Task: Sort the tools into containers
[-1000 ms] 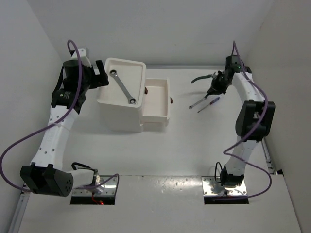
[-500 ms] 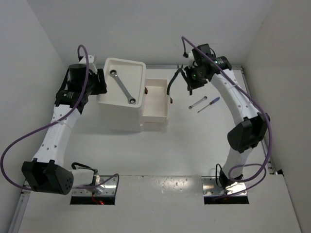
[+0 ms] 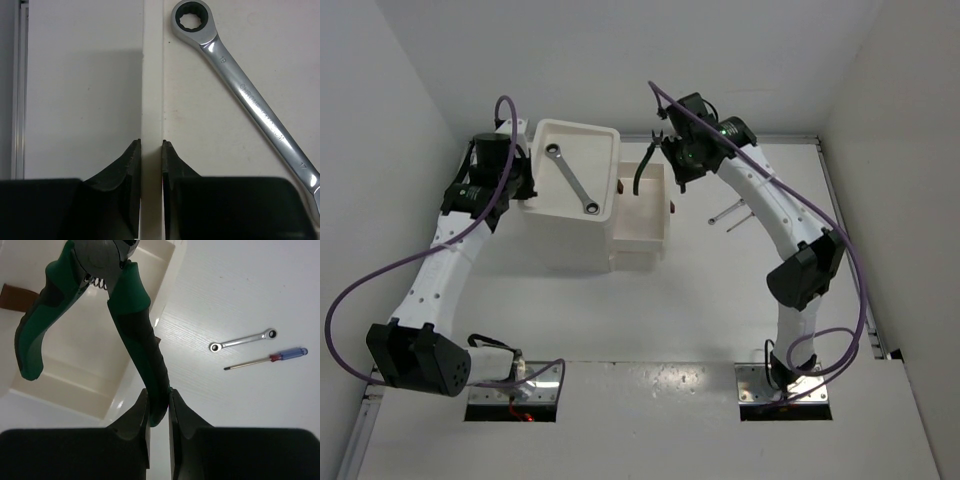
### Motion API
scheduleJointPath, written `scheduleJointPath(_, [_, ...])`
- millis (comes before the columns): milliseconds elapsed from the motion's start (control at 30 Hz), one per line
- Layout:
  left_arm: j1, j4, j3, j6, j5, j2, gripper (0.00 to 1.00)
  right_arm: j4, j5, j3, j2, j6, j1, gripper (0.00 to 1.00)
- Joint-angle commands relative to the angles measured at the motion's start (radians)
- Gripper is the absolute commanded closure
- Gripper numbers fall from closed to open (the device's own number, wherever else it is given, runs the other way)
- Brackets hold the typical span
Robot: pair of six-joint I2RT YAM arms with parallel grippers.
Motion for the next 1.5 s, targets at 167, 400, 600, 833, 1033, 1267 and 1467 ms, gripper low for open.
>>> scheduleJointPath(167, [0.001, 0.007, 0.035, -0.017, -0.069, -0.002, 1.0, 0.074, 0.079, 0.034, 0.031, 0.224, -0.001, 1.0])
scheduleJointPath(400, [0.001, 0.016, 0.026, -0.026, -0.051, 0.007, 1.0, 0.085, 0.089, 0.052, 0.074, 0.215, 0.048, 1.0])
scheduleJointPath(600, [0.001, 0.016, 0.026, -0.026, -0.051, 0.007, 1.0, 0.085, 0.098, 0.08, 0.129, 0.215, 0.059, 1.0])
scheduleJointPath(833, [0.001, 0.025, 0.026, -0.026, -0.06, 0.007, 1.0, 0.094, 0.107, 0.089, 0.175, 0.215, 0.077, 1.0])
scheduleJointPath(1033, [0.001, 0.035, 0.016, -0.045, -0.04, 0.007, 1.0, 0.103, 0.107, 0.135, 0.233, 0.196, 0.109, 1.0])
scheduleJointPath(1267, [0.001, 0.035, 0.007, -0.045, -0.04, 0.007, 1.0, 0.122, 0.153, 0.135, 0.29, 0.185, 0.14, 1.0])
scheduleJointPath(1467, [0.001, 0.044, 0.007, -0.045, -0.04, 0.007, 1.0, 0.122, 0.153, 0.079, 0.299, 0.176, 0.149, 1.0])
